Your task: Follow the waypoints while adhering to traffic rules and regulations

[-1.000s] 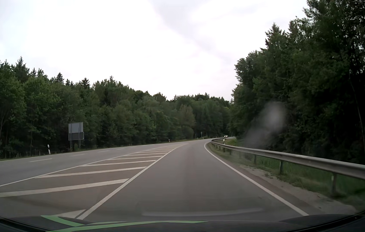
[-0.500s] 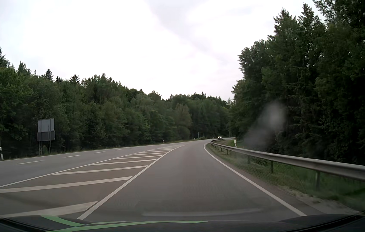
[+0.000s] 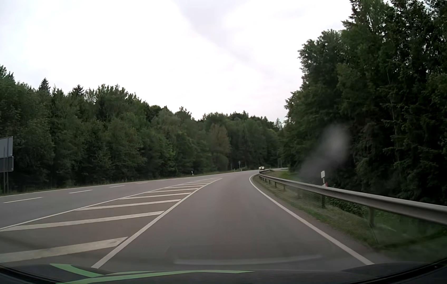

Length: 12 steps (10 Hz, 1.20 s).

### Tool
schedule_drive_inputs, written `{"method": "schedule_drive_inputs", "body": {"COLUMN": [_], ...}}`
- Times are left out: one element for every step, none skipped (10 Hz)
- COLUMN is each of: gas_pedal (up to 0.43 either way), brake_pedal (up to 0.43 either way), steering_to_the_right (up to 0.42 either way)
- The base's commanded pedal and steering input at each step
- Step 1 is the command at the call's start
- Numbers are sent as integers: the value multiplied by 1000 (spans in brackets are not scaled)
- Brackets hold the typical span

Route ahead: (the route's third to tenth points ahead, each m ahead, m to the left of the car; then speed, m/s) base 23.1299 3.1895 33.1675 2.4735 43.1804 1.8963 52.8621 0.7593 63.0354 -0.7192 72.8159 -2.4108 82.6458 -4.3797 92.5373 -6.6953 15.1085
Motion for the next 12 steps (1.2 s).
{"method": "schedule_drive_inputs", "body": {"gas_pedal": [177, 177, 177, 177, 177, 177, 177, 177, 177, 177, 177, 177], "brake_pedal": [0, 0, 0, 0, 0, 0, 0, 0, 0, 0, 0, 0], "steering_to_the_right": [6, 6, 6, 6, 6, 6, 6, 6, 6, 6, 7, 7]}}
